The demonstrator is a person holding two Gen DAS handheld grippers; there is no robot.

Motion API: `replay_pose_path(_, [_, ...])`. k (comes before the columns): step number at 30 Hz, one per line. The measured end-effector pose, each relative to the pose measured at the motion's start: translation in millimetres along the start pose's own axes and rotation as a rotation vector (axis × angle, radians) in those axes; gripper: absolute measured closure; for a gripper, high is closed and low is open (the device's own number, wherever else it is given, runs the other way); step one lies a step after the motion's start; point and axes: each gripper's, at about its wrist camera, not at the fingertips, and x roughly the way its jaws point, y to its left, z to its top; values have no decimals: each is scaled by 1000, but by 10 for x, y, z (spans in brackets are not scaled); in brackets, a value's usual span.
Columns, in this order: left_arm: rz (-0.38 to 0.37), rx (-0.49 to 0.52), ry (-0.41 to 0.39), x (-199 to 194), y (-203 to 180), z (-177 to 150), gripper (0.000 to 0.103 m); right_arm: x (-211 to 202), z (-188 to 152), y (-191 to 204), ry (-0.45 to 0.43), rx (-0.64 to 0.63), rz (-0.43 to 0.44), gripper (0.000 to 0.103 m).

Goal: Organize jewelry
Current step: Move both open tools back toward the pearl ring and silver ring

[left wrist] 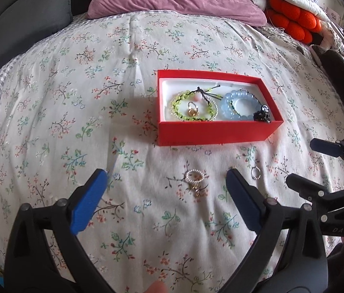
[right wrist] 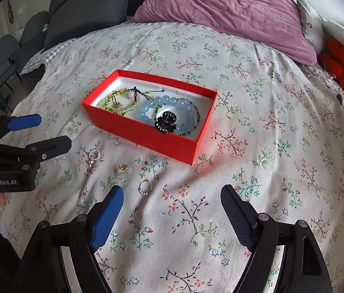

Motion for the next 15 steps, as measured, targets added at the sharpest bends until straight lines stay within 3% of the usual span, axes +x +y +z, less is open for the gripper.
replay_pose_path(15, [-1,39,71,67,279,-406,5,180,-287,95,99,-39,-2,20])
